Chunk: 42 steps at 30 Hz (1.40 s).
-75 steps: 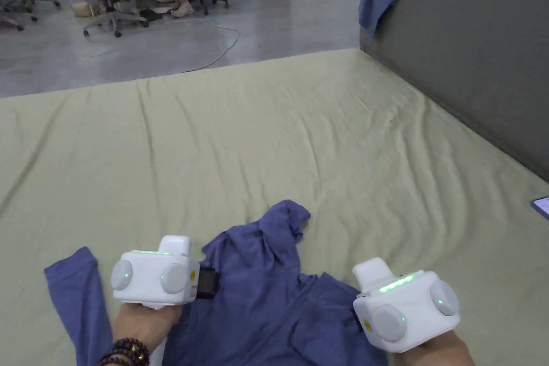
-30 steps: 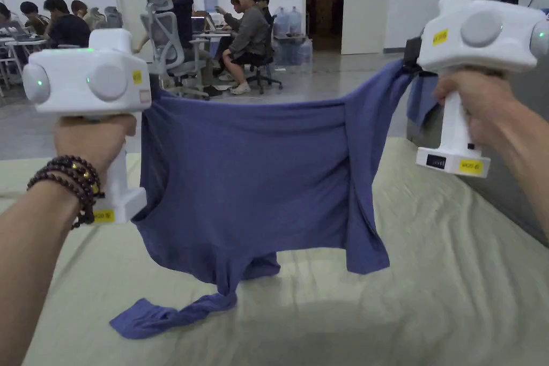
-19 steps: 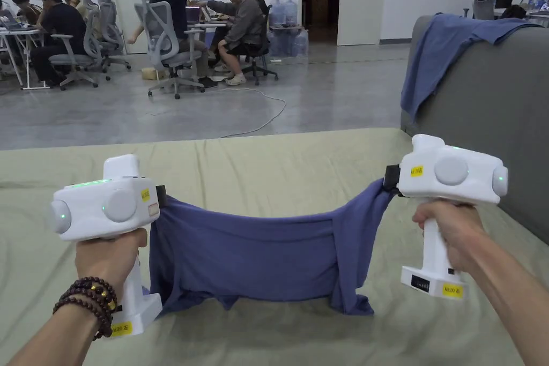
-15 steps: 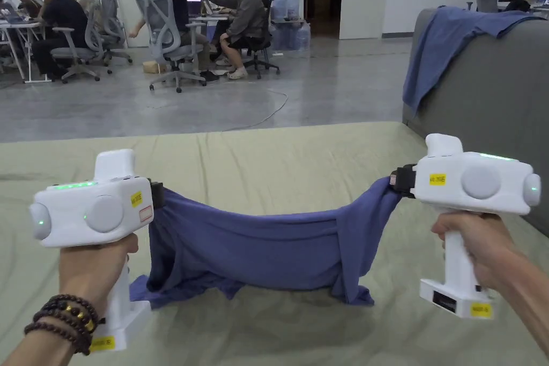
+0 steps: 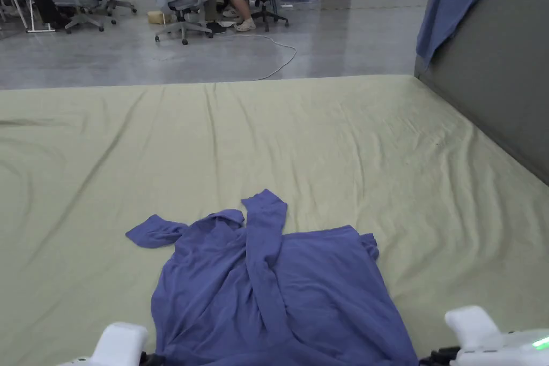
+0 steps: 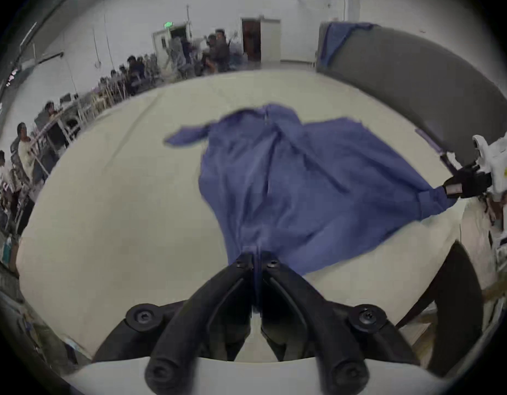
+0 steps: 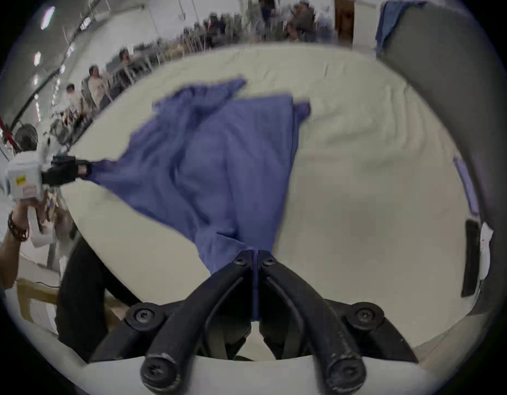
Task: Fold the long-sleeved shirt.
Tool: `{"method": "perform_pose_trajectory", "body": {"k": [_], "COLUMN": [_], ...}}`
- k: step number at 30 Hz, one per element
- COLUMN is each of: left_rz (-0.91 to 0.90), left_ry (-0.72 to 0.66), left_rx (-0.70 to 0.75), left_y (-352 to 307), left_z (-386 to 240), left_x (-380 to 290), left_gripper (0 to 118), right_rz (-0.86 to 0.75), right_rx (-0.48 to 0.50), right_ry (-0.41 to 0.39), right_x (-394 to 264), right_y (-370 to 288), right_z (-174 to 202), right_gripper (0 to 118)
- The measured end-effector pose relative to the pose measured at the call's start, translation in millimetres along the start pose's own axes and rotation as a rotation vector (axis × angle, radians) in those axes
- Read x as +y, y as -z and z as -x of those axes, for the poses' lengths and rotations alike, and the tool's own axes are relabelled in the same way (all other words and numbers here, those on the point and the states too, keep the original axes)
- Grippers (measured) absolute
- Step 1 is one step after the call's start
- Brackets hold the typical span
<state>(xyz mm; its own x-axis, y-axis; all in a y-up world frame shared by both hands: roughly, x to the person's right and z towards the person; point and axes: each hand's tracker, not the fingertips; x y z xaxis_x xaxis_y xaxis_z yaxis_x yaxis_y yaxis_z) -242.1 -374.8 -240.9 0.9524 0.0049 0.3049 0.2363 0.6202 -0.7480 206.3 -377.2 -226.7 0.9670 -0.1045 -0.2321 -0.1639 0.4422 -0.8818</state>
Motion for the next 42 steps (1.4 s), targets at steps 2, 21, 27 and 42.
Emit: {"method": "perform_pose_trajectory", "body": {"k": [2,21,27,42], "left_rz": [0.004,-0.147,0.006,0.024], "left_ry": [-0.012,-0.029,0.002,-0.070], "left_rx": [0.013,0.064,0.059,-0.029], "left_y": [9.3,-9.1,35.9,30.7], "left_z": [3.8,22.4,18.0,5.8], "left_x": [-7.8,24.7,9.2,10.6], "left_gripper": [0,96,103,1], "right_rz": [0.012,-0.297,-0.271,-0.083], "right_rx": [-0.013,-0.055,-0.087,-0.169], "right_ry": [-0.010,0.042,0.030,0.109], "right_x": [-3.5,48.5,64.3,257.4], "right_y": [13.9,-54.9,-44.4,81.4], "right_z": [-0.2,10.4,4.7,-60.1], "right_gripper": [0,0,0,66]}}
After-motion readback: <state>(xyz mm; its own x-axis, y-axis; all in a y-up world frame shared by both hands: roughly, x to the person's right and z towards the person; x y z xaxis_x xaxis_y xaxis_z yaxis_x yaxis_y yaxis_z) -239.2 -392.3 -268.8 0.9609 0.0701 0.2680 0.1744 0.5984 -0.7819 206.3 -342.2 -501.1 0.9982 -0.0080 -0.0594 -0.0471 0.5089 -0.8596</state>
